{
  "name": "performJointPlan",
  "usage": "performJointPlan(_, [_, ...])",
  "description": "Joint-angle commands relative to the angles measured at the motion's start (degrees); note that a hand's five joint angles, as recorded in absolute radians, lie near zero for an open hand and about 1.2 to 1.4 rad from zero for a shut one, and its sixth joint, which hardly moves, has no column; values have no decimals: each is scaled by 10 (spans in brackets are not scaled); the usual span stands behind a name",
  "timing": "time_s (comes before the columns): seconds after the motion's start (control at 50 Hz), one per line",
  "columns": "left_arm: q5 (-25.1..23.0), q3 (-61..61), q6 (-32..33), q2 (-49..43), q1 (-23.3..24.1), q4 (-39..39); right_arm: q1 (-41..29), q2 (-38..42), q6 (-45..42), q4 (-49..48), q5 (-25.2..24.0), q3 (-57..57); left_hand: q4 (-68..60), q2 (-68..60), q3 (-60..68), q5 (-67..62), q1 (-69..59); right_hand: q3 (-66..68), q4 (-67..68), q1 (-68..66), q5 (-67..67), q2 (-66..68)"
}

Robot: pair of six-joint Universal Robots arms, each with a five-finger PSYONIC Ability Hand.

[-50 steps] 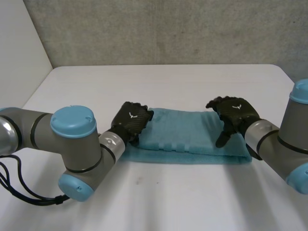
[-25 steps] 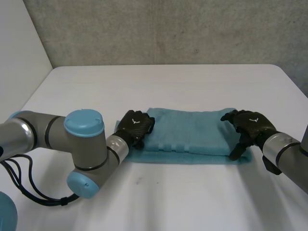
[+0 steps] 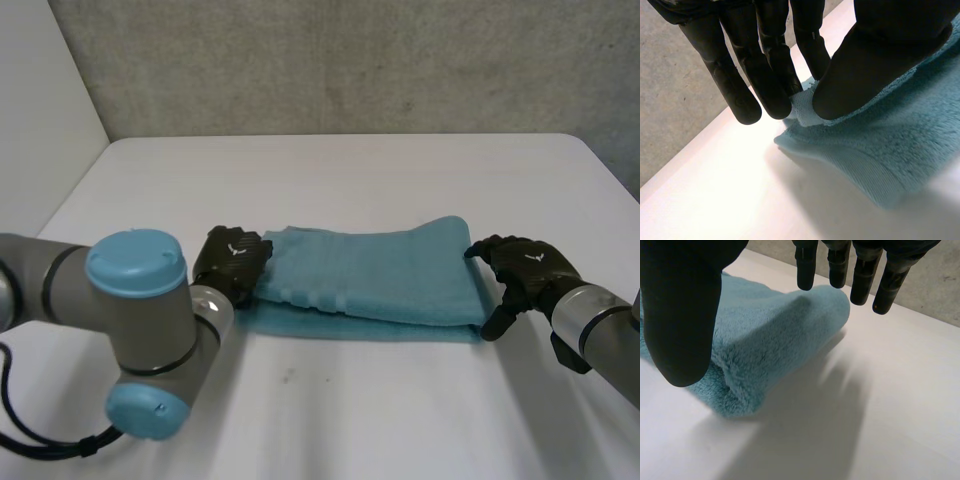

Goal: Fold the laundry

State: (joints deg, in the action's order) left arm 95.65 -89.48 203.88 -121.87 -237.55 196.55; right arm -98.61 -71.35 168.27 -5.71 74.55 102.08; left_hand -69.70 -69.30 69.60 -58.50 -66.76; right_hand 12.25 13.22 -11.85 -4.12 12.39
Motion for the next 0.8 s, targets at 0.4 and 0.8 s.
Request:
performJointPlan(0.4, [2, -52, -6, 44, 4, 1, -9, 35, -15, -98, 2, 43, 181, 177, -180, 169, 151, 677, 668, -681, -659, 676])
performJointPlan(0.8, [1, -91, -37, 175, -47, -5, -179, 29, -215, -71, 55, -156, 307, 303, -306, 295, 278, 677, 668, -682, -659, 676])
